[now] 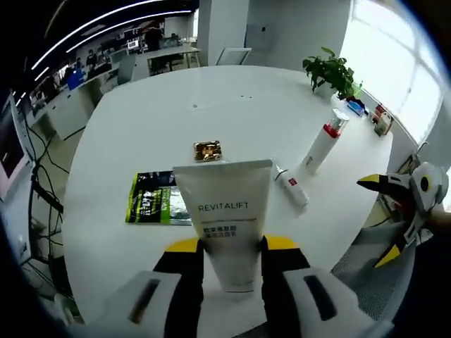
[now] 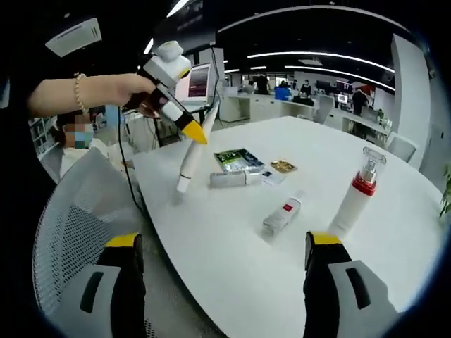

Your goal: Arrange the skincare products in the storage area until every visible bottle or jar stands upright without overlapping.

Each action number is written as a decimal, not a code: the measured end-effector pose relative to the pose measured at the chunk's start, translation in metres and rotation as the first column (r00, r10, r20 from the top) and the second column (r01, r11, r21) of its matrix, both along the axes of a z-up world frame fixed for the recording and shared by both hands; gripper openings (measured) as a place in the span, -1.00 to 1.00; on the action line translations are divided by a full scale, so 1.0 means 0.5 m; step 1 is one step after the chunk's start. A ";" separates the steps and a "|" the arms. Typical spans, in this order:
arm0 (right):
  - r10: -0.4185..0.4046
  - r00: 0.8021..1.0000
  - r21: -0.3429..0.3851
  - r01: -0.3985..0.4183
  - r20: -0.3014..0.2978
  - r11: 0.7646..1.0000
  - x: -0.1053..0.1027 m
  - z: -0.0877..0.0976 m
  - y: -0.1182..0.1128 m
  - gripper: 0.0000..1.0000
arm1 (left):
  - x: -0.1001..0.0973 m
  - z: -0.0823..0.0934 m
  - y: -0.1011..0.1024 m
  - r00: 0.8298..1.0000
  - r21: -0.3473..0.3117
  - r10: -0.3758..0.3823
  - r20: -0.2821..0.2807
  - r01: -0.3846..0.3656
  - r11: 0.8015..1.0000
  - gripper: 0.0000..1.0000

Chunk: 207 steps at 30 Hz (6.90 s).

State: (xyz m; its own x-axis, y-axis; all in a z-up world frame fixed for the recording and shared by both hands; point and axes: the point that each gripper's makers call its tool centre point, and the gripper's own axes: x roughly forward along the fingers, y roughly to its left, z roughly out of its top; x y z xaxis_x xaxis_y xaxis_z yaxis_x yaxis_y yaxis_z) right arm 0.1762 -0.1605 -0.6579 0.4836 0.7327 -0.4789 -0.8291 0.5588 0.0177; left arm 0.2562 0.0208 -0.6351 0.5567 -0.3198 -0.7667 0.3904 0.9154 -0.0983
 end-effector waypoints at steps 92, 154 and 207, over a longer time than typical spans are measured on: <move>0.461 0.887 0.520 -0.383 -0.024 0.764 -0.013 0.231 0.048 -0.63 | -0.125 0.250 -0.387 0.681 -0.313 -0.648 0.340 0.732 0.606 -0.68; 0.302 0.953 0.050 -0.300 -0.038 0.953 0.142 -0.068 -0.029 -0.51 | -0.015 -0.025 -0.441 0.554 -0.004 -0.799 0.235 0.823 0.569 -0.73; -0.182 0.971 0.101 0.199 -0.153 0.975 0.088 -0.103 -0.195 0.47 | 0.187 -0.025 -0.466 0.490 0.109 -0.807 0.329 0.829 0.548 -0.69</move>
State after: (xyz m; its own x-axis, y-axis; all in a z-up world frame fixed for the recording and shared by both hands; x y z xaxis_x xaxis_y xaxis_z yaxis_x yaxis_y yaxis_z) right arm 0.2202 -0.2580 -0.7095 0.5529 0.6876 -0.4707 -0.6917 0.6937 0.2009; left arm 0.3495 -0.2120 -0.6474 0.2136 -0.7930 -0.5705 0.9768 0.1653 0.1361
